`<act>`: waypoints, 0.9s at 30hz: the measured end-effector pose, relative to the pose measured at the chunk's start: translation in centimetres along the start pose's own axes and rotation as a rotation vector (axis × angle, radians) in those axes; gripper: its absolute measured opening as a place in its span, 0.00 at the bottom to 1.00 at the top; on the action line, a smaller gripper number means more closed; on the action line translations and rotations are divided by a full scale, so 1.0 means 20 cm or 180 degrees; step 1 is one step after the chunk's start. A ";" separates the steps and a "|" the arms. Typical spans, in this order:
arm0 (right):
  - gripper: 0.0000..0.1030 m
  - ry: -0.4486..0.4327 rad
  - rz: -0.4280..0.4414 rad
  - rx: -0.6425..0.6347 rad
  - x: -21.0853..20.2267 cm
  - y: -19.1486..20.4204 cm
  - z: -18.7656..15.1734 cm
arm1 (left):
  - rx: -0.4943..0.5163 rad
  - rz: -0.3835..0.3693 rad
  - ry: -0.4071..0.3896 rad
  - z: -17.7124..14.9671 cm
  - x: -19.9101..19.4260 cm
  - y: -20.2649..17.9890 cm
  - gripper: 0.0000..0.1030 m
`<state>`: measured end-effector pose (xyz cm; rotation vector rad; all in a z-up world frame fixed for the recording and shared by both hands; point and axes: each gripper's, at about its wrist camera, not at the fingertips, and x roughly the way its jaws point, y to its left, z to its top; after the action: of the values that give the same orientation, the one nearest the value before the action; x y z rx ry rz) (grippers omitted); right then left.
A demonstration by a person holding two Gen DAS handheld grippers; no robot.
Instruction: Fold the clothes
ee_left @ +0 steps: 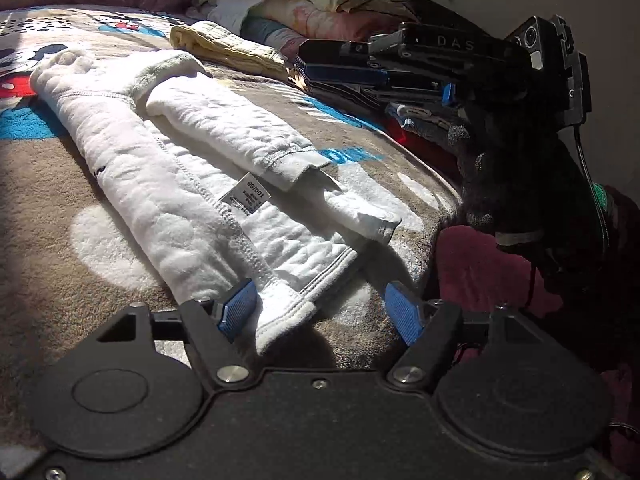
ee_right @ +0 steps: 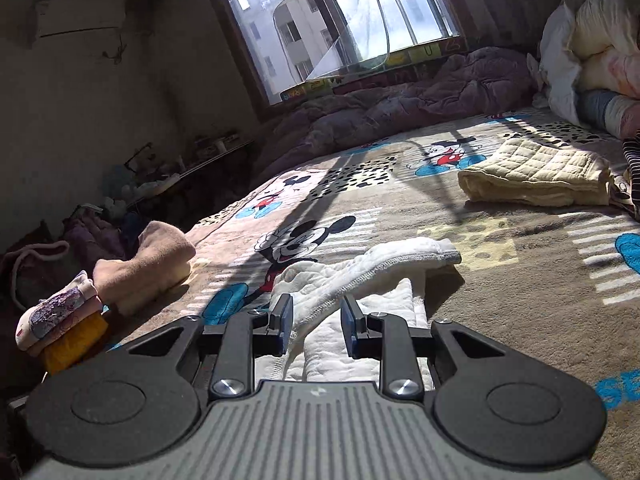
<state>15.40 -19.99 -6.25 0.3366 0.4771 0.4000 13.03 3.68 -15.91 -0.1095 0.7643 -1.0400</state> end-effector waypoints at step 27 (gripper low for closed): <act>0.30 0.0319 -0.0300 -0.1018 -0.04 0.47 -0.55 | 0.0055 0.0630 -0.0541 0.27 -0.17 0.28 0.51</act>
<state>6.54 -9.73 -11.41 -0.0154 0.5159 0.3956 19.51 7.86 -12.51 -0.1037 0.5988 -0.8377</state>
